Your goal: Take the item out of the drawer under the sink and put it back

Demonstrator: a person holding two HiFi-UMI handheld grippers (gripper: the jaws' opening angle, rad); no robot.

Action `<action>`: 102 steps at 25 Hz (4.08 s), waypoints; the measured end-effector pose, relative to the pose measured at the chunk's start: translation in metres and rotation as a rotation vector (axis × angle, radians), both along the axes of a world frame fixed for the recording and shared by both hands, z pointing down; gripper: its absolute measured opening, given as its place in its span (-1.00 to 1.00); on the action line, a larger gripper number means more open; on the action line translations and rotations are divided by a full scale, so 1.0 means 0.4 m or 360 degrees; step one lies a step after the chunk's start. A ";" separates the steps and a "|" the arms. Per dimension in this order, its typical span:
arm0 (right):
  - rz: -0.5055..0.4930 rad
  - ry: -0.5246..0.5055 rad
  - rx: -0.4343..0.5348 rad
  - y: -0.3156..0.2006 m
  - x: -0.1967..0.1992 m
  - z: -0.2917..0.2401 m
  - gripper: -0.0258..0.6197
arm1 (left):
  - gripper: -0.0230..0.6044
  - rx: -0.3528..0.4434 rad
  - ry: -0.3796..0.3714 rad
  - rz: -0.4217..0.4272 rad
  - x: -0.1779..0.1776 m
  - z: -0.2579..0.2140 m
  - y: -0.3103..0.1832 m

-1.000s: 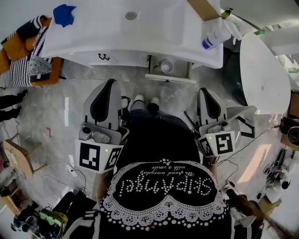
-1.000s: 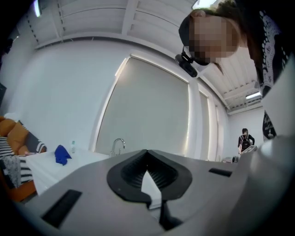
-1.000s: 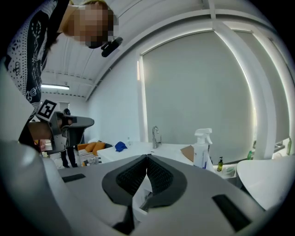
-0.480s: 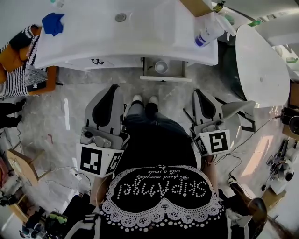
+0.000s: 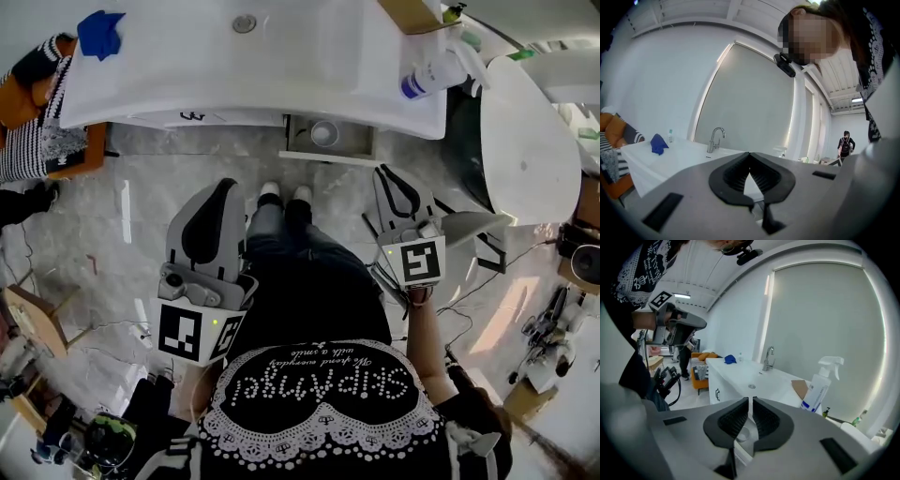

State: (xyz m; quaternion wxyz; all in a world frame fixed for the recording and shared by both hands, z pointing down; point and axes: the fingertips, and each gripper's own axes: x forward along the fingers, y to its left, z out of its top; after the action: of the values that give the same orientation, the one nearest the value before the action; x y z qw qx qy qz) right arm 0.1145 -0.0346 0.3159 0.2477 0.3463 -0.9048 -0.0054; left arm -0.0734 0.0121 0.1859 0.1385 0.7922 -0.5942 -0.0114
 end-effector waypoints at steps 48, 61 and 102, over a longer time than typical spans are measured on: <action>-0.0913 0.1256 -0.0226 -0.124 -0.072 0.697 -0.69 | -0.91 -0.0421 0.0115 -0.0261 -0.085 0.167 -0.012; -0.1177 0.1475 -0.0051 -0.130 -0.079 0.772 -0.69 | -0.91 -0.0476 0.0141 -0.0293 -0.088 0.194 -0.025; -0.1467 0.1655 0.0320 -0.148 -0.093 0.800 -0.69 | -0.91 -0.0541 0.0240 -0.0361 -0.097 0.226 -0.050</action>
State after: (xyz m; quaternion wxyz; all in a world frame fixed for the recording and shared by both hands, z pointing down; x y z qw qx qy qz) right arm 0.0772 -0.0939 0.6360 0.5875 -0.0990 -0.7188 -0.3583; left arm -0.1120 -0.0080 0.2763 0.3120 0.6823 -0.6609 0.0143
